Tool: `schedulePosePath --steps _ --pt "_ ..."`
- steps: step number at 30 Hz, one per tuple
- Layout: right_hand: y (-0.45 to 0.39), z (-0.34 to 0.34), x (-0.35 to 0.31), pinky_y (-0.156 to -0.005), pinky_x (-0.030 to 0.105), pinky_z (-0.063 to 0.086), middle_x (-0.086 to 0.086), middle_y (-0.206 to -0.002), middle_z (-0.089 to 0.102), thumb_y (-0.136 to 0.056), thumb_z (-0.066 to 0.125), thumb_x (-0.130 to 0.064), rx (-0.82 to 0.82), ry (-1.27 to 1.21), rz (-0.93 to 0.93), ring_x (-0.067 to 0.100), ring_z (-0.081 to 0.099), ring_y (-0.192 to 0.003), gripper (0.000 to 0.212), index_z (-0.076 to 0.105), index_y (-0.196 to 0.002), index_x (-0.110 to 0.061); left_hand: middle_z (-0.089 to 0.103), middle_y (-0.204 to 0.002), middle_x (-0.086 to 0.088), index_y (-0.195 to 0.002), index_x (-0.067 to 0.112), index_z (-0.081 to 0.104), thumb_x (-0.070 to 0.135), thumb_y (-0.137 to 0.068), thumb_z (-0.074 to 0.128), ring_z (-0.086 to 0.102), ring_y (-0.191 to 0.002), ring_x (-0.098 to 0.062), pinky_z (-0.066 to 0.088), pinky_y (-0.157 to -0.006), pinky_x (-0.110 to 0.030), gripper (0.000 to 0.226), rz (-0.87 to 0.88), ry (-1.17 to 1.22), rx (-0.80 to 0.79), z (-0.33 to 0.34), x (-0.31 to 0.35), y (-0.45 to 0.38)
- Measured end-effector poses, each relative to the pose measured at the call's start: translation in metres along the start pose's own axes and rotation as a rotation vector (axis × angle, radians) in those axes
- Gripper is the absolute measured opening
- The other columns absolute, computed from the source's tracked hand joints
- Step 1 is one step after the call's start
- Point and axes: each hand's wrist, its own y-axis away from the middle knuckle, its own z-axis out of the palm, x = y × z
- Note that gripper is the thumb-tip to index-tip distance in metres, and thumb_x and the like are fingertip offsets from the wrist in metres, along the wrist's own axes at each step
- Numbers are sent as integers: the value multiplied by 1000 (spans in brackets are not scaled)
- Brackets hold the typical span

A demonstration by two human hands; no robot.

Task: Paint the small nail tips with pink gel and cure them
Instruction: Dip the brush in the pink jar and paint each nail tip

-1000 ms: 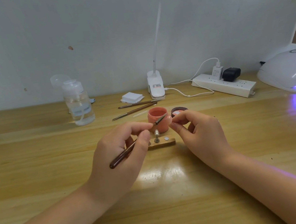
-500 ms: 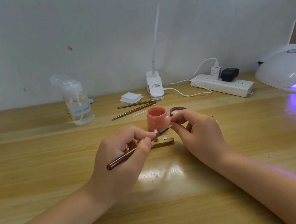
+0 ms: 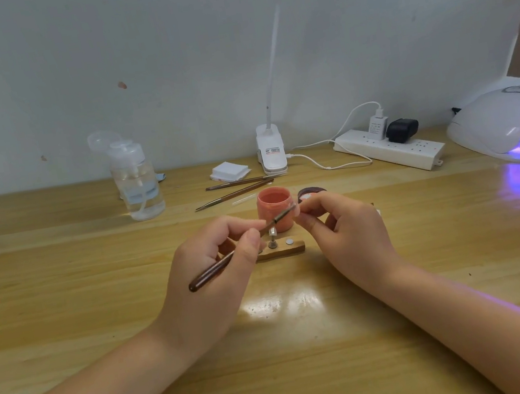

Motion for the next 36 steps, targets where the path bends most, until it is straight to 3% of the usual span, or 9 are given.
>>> schedulePosePath --steps 2,6,10,13,19,23,29,32,36 --pt "0 0 0 -60 22 38 -14 -80 66 -88 67 -22 -4 1 12 1 50 -58 7 72 -93 -21 70 -81 2 -89 22 69 30 -85 55 66 -74 -15 53 -65 -35 17 8 12 -19 -2 0 1" --pt "-1 0 0 -59 23 38 -15 -78 66 -88 68 -24 7 -3 15 5 50 -56 6 72 -91 -22 70 -82 0 -93 22 69 36 -84 53 66 -76 -12 51 -65 -22 22 4 52 17 -4 0 0" --pt "-1 -1 0 -58 23 40 -16 -78 65 -88 68 -24 3 -8 22 8 49 -54 5 72 -91 -22 70 -77 2 -88 19 70 29 -84 55 65 -74 -10 48 -64 -16 19 -17 51 -29 -2 1 0" --pt "-1 0 0 -57 22 40 -16 -77 66 -88 68 -24 7 -30 28 9 49 -55 6 72 -90 -21 68 -73 1 -86 16 68 25 -85 53 62 -68 -6 46 -62 -13 18 12 115 31 -4 2 -1" --pt "0 -1 -1 -55 19 39 -11 -80 69 -88 68 -24 4 -70 25 6 49 -55 7 72 -90 -18 69 -72 -2 -84 15 70 16 -87 49 62 -66 -4 46 -61 -14 21 -45 115 10 -1 2 -1" --pt "0 -1 -1 -56 23 42 -11 -81 69 -87 68 -23 1 -74 35 6 49 -55 8 73 -91 -18 69 -74 -1 -88 16 70 21 -89 50 59 -63 -6 48 -58 -20 21 -57 129 64 -2 1 -3" --pt "-1 -1 0 -60 24 44 -14 -82 68 -87 69 -24 -1 -53 52 5 50 -56 6 73 -91 -21 68 -67 -2 -79 16 71 16 -87 52 57 -58 -6 45 -53 -15 21 -92 152 51 -4 10 -7" --pt "-1 -1 -1 -60 24 44 -15 -81 68 -87 69 -26 -8 -44 52 5 51 -58 7 73 -91 -22 67 -62 1 -74 19 72 11 -91 54 49 -49 -5 38 -43 -12 26 -190 106 130 -10 18 -34" --pt "-1 -1 -2 -60 27 46 -15 -81 68 -87 69 -26 -6 -38 48 7 49 -56 8 73 -92 -22 65 -53 4 -65 17 73 17 -85 56 42 -38 -5 31 -39 -16 26 -422 -32 69 -14 25 -87"
